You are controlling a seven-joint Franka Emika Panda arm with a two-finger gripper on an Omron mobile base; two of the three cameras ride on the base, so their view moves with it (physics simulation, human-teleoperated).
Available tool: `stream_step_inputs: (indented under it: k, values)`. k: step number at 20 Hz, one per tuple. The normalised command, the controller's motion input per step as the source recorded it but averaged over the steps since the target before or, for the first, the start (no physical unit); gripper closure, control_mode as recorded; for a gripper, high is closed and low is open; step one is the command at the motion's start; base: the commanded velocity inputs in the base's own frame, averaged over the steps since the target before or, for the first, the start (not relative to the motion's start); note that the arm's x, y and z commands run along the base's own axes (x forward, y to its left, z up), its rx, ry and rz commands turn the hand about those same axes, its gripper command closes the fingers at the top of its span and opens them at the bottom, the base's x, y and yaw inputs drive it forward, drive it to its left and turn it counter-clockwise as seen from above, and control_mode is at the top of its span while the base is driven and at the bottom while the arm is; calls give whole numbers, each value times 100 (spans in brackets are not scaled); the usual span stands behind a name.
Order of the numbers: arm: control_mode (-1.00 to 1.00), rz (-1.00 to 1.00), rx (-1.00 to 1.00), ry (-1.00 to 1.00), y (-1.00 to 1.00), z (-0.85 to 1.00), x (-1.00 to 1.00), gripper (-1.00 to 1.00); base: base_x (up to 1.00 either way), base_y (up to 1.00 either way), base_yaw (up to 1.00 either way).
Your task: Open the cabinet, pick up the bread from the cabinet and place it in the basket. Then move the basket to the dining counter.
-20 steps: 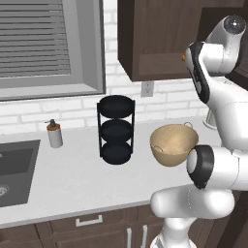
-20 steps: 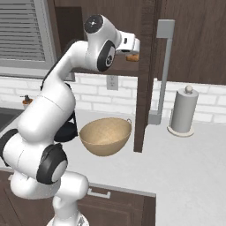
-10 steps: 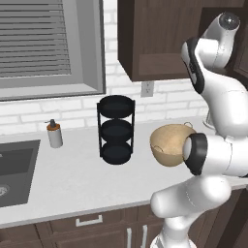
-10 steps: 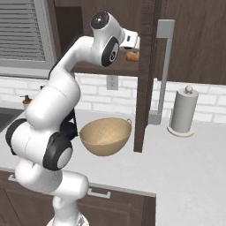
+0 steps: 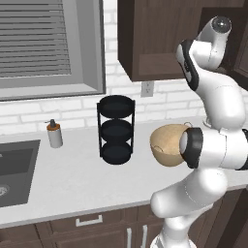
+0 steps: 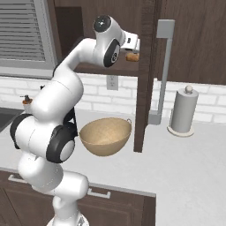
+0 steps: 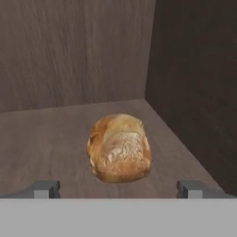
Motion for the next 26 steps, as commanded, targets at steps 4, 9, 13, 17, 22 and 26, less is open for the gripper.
stream_step_inputs:
  k: [4,9,13,17,22,26]
  values:
    - [-100,-1,0,0,-1,-8,26,-100,0,0,0]
    - [-100,0,0,0,-2,0,22,-100,0,0,0]
    - [-100,-1,0,0,-30,0,17,-100,0,0,0]
    - [-100,-4,0,0,-40,0,7,-100,0,0,0]
    - [-100,-2,1,0,-11,-12,9,-100,0,0,0]
    - [-100,0,2,0,0,-10,23,-100,0,0,0]
